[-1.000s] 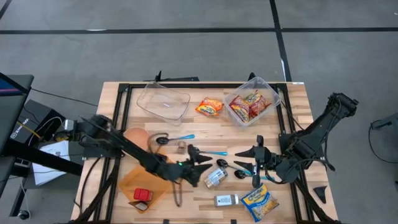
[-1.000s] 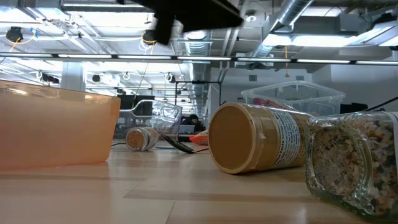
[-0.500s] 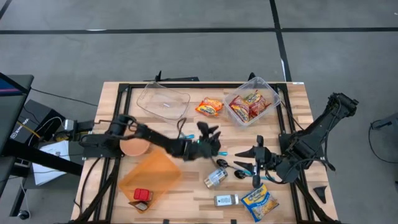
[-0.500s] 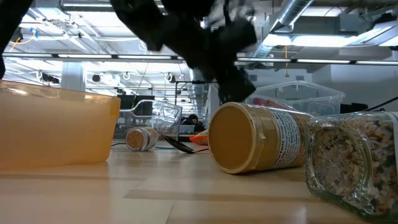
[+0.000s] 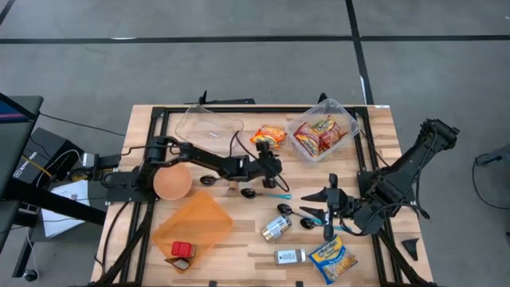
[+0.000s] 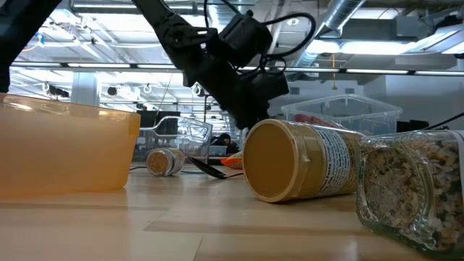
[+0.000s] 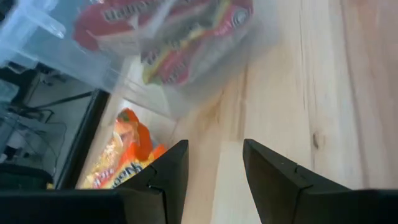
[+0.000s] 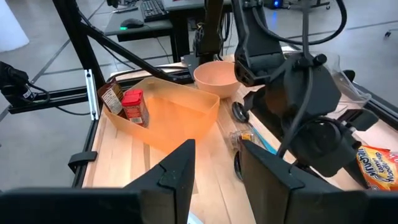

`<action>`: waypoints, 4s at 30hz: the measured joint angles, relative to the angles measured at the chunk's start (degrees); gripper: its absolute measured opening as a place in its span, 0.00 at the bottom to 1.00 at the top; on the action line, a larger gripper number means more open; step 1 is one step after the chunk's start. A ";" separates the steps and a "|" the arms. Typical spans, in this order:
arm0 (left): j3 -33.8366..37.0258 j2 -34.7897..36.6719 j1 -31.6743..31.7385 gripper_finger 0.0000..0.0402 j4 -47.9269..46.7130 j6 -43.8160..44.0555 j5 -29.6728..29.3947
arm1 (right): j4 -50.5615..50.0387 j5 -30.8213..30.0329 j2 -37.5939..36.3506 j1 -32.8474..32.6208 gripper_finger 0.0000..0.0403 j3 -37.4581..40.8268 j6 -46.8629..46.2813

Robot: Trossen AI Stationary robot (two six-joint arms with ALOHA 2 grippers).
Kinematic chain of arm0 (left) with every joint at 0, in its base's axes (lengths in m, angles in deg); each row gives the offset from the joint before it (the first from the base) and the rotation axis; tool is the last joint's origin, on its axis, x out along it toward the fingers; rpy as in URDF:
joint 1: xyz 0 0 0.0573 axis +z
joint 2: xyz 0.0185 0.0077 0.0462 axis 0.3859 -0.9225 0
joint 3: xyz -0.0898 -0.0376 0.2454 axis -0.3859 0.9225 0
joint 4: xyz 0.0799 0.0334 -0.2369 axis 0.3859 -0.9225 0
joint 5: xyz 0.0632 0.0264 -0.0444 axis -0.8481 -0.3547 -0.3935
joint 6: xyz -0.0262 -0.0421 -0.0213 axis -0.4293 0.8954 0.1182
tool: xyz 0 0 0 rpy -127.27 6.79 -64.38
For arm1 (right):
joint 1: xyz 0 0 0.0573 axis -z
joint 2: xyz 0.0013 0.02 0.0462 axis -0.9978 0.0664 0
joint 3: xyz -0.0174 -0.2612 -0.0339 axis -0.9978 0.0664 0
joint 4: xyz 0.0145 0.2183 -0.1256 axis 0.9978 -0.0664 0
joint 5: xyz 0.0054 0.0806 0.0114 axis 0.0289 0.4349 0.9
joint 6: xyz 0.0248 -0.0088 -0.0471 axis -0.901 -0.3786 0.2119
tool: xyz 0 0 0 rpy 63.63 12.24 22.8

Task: Pick & Place Food Item
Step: Put the orange noodle pack into the right transparent bin

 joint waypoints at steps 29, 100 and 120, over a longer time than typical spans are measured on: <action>-0.07 -7.44 3.71 0.36 14.06 -16.68 -8.07 | -0.20 0.09 -0.02 -0.02 0.30 0.02 1.78; 19.28 29.85 -14.58 0.00 2.60 -4.28 -2.45 | 0.02 0.07 -0.02 0.00 0.31 0.01 6.98; 49.07 54.73 -29.27 0.00 56.44 -8.70 15.06 | 23.18 4.21 9.11 7.87 0.31 0.02 30.30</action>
